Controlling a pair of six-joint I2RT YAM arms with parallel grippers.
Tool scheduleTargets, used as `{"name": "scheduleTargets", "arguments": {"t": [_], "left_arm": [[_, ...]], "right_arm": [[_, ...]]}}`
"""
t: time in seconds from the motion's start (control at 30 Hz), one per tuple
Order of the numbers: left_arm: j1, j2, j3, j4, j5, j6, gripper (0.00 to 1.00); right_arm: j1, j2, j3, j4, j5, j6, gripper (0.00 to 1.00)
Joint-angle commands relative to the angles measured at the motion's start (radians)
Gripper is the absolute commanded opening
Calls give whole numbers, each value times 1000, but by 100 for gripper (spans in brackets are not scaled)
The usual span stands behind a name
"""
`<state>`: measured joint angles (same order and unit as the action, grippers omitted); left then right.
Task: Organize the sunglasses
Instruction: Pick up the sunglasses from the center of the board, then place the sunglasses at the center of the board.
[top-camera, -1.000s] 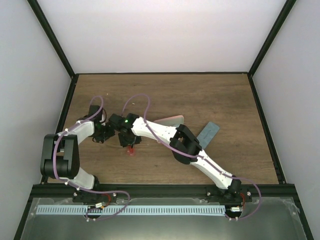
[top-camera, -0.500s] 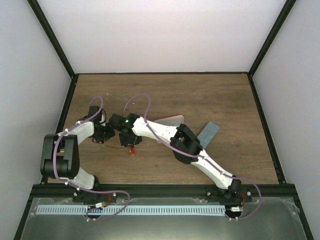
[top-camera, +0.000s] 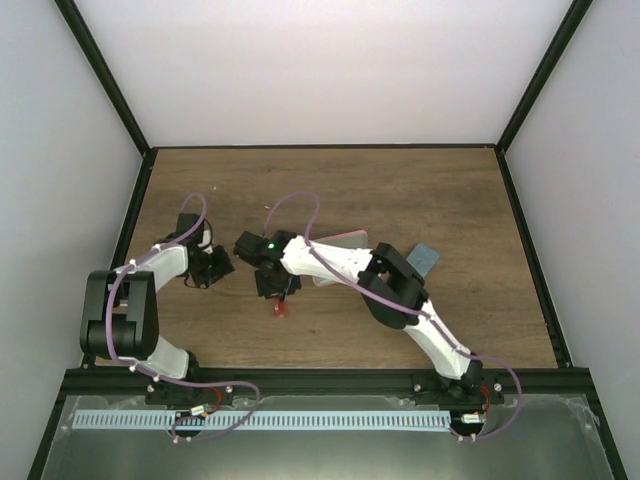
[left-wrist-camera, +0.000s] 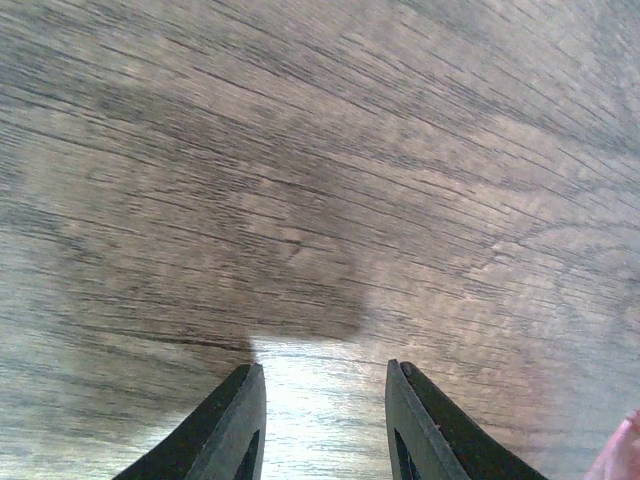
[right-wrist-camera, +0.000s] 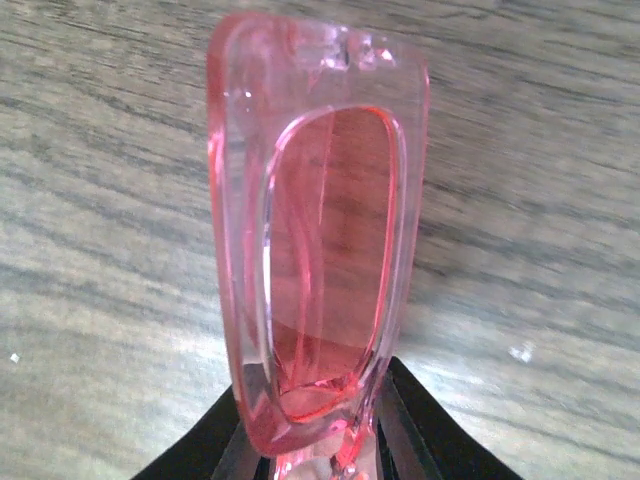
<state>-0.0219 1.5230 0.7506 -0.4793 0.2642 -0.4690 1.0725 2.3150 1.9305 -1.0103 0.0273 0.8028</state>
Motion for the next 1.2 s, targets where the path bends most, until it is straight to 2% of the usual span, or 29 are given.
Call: {"name": "scheduleTargets", "arguments": {"t": [0.0, 0.13, 0.27, 0.4, 0.47, 0.63, 0.8, 1.03, 1.17], "left_arm": [[3, -38, -12, 11, 45, 21, 35], [3, -72, -16, 1, 51, 26, 35], [-2, -136, -20, 37, 122, -6, 35], [-17, -211, -17, 66, 206, -22, 38], [-19, -243, -21, 70, 231, -34, 40], [-18, -267, -26, 33, 159, -50, 41], [-17, -273, -18, 1, 107, -70, 41], [-12, -284, -8, -92, 5, -56, 41], [-8, -275, 7, -105, -16, -51, 41]], "right_arm": [[-13, -163, -95, 104, 22, 31, 24], [-48, -344, -285, 217, -11, 86, 23], [-81, -521, -481, 335, -39, 125, 24], [-85, -622, -570, 408, -71, 110, 26], [-85, -636, -603, 455, -137, 77, 29], [-73, -549, -599, 514, -285, 6, 30], [-80, -421, -568, 649, -412, -40, 30], [-102, -206, -487, 828, -669, -82, 30], [-116, -179, -453, 802, -659, -87, 33]]}}
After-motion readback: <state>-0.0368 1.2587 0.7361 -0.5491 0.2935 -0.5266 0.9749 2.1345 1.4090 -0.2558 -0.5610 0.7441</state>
